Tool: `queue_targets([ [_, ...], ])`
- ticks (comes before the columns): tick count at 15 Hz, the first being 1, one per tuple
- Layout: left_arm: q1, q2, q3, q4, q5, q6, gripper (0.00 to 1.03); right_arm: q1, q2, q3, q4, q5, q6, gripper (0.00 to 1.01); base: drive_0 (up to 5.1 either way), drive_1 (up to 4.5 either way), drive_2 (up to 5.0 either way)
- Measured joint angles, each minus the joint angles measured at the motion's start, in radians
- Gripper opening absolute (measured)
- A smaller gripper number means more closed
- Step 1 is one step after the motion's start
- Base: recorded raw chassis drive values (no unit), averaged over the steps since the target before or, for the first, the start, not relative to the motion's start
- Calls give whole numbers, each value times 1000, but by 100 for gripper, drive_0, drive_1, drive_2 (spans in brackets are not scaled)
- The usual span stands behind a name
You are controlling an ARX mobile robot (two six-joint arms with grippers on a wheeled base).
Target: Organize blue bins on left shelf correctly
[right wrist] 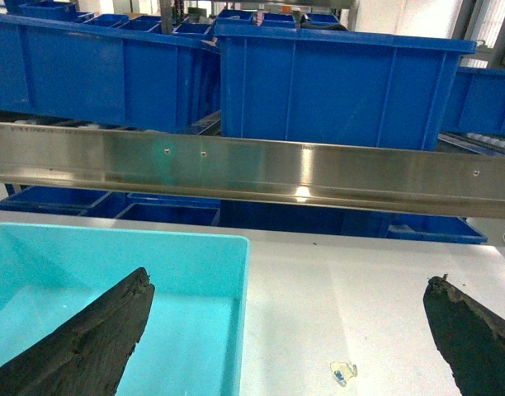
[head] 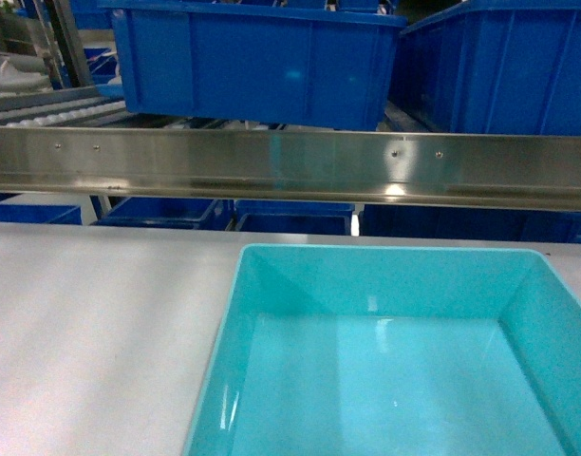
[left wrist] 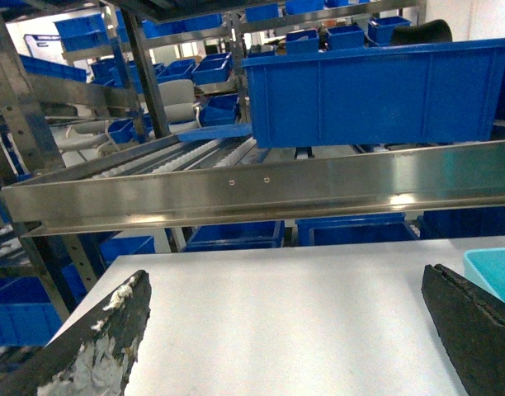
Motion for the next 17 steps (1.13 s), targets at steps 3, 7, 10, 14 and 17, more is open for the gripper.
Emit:
queue_targets([
  [3,0,0,0,0,0,0,98,0,0,0,0,0,0,98,0,0,0],
  [7,0,0,0,0,0,0,98,0,0,0,0,0,0,98,0,0,0],
  [10,0,0,0,0,0,0,98,0,0,0,0,0,0,98,0,0,0],
  [14,0,0,0,0,0,0,98,0,0,0,0,0,0,98,0,0,0],
  [17,-26,263,21,256,1,2,98,2,153,5,224,-11,3,98,0,0,0],
])
